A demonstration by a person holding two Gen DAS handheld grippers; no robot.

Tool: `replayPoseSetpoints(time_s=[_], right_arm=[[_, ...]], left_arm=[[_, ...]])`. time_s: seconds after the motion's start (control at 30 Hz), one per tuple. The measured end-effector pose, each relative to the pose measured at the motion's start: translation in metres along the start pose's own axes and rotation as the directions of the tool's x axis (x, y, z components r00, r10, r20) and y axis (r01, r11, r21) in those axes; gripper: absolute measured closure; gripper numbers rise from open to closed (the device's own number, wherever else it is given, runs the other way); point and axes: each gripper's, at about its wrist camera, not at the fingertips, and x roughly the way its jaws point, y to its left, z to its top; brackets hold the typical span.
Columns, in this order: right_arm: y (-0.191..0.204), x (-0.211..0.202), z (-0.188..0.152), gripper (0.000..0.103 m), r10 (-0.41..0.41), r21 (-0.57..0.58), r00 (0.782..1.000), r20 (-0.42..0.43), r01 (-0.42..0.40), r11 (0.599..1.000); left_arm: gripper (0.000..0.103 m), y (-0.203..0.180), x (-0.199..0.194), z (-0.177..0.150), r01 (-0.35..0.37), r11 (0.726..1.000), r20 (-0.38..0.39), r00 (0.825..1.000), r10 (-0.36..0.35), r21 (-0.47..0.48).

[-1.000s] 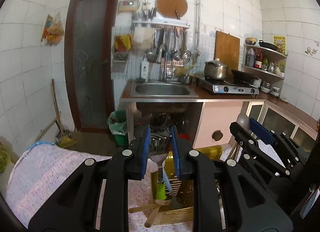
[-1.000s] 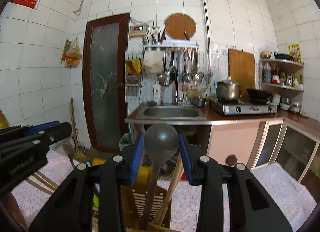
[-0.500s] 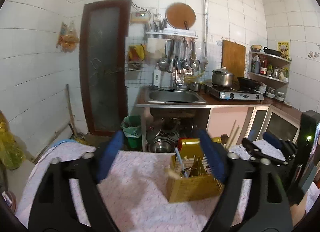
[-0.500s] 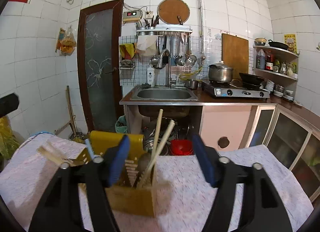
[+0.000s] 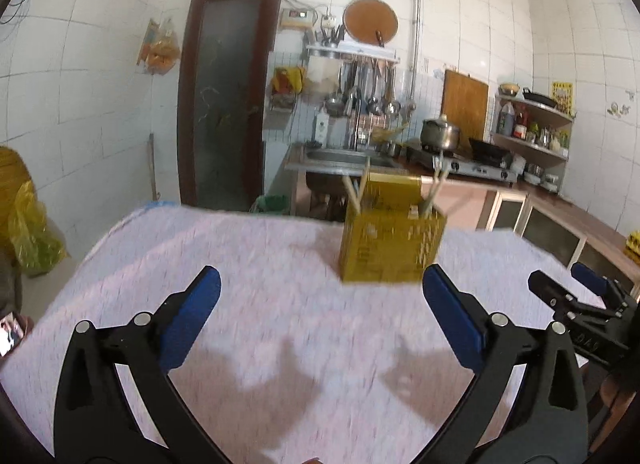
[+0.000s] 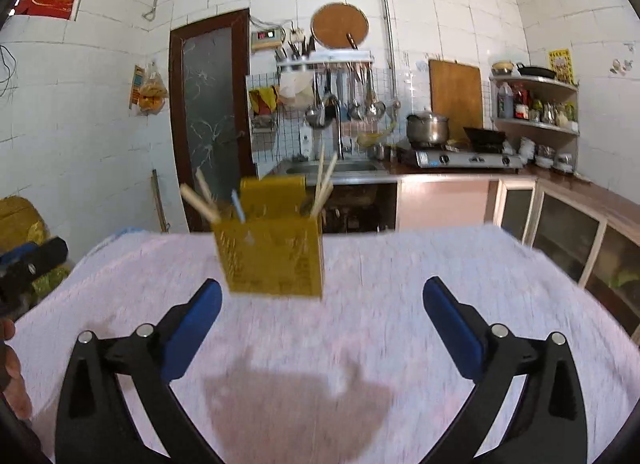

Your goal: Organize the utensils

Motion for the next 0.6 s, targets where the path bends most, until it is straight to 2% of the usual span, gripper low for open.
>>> replayPoseSetpoints(time_s=[0.1,0.2,0.47,0.6], right_arm=[[0.006,-0.011,-0.024,0.005,0.009,-0.001,1.000,-0.013,-0.009,1.000],[0.011,-0.020,-0.041,0.005,0.000,-0.019,1.000,0.014,0.000,1.000],[0.012,-0.028,-0.064,0.005,0.001,-0.024,0.999,0.050,0.000,1.000],[0.011,-0.029,-0.066,0.005,0.008,-0.018,0.998,0.057,-0.007,1.000]], left_arm=[[0.005,0.001,-0.007,-0.028,-0.009,1.000,-0.014,1.000,0.010,0.008],[0.005,-0.001,-0.013,-0.049,-0.023,0.999,-0.012,1.000,0.024,0.033],[0.005,-0.004,-0.015,-0.078,-0.051,0.996,0.010,0.999,0.050,0.072],[0.005,0.000,-0.015,-0.085,-0.060,0.996,0.018,0.998,0.059,0.060]])
